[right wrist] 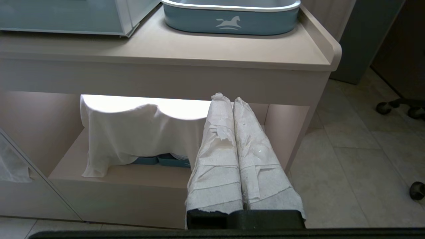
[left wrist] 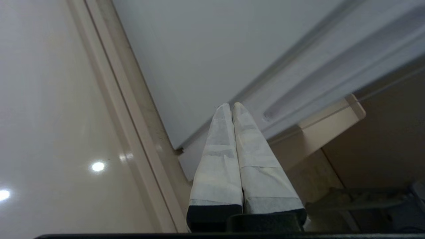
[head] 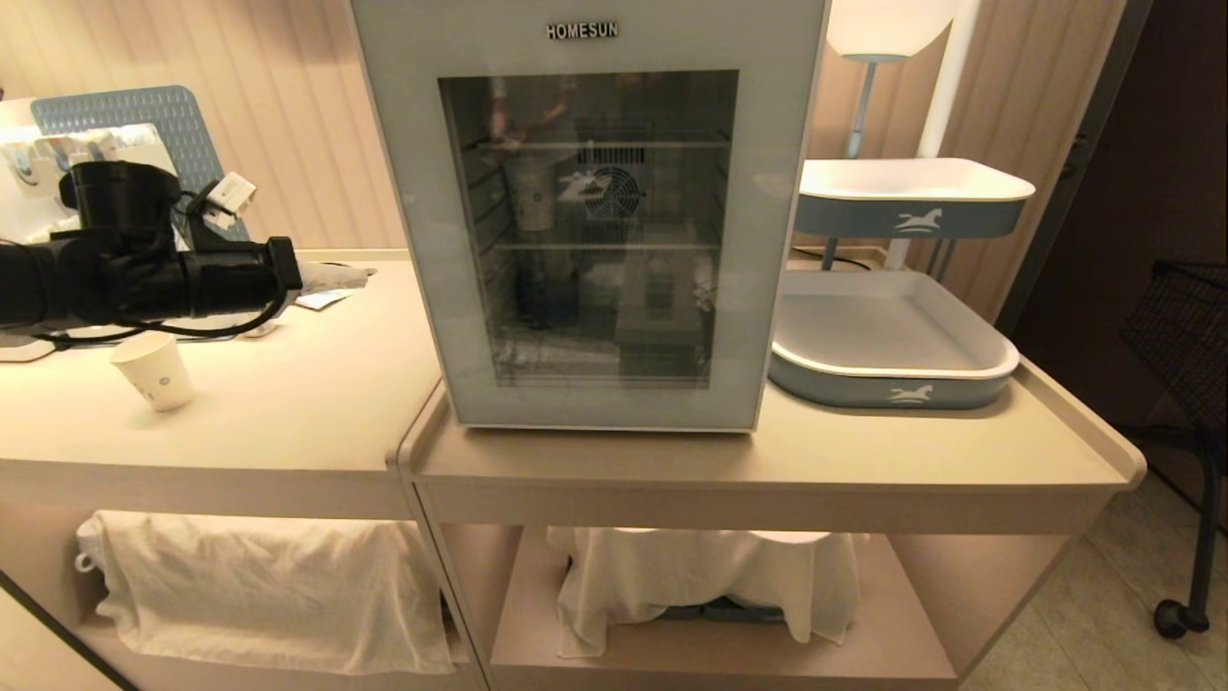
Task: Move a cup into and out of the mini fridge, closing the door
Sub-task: Open the freezer door
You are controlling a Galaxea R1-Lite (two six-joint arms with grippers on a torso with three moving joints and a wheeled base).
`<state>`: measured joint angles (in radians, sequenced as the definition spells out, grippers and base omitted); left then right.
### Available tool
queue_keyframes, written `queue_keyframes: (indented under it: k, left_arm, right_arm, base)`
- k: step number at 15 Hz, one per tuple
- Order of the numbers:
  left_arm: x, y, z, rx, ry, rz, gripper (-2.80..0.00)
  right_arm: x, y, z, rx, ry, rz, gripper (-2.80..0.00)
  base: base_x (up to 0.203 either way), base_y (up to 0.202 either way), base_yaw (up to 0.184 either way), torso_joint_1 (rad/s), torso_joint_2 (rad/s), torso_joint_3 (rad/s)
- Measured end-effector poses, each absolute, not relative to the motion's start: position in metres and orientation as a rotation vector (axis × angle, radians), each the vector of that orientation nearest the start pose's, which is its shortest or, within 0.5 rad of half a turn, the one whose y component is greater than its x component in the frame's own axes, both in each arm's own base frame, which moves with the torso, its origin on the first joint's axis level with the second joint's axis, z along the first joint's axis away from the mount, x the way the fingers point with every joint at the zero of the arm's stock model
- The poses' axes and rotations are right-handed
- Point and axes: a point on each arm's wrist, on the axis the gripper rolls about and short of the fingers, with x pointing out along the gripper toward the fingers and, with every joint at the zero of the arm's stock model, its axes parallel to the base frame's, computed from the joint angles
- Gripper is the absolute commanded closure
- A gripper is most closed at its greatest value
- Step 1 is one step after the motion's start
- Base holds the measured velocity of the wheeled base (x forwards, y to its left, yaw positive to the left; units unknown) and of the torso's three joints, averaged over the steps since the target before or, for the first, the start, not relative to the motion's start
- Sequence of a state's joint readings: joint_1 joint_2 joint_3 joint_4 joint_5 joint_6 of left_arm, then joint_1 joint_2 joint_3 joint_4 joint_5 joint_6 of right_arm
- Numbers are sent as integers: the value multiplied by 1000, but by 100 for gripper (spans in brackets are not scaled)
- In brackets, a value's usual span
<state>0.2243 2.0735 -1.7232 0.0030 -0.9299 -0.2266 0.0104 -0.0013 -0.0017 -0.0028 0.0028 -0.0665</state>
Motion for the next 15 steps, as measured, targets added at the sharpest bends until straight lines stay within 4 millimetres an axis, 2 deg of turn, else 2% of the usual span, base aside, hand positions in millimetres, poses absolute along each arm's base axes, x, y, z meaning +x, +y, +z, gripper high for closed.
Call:
queue_keyframes:
  k: [1,2,7,11,15]
  left_arm:
    - [412,74,240,-422,392,-698,0]
    - [409,73,240,-422,392,-720,-280]
    - [398,70,252,-401,370,-744,-280]
    - [383,72,264,-406,355,-842,-280]
    - [373,65,272,-395,345,-867,-280]
  right_arm:
    - [-23,0,76,-67,-6,13,0]
    - [-23,0,76,-67,-6,13,0]
    - [-23,0,76,-67,-6,13,0]
    - [-23,0,76,-67,-6,13,0]
    - [-23,0,76,-66,-6,13,0]
  base:
    - [0,0,0,0,0,0]
    - [0,0,0,0,0,0]
    - [0,0,0,0,0,0]
    - [0,0,0,0,0,0]
    - [0,0,0,0,0,0]
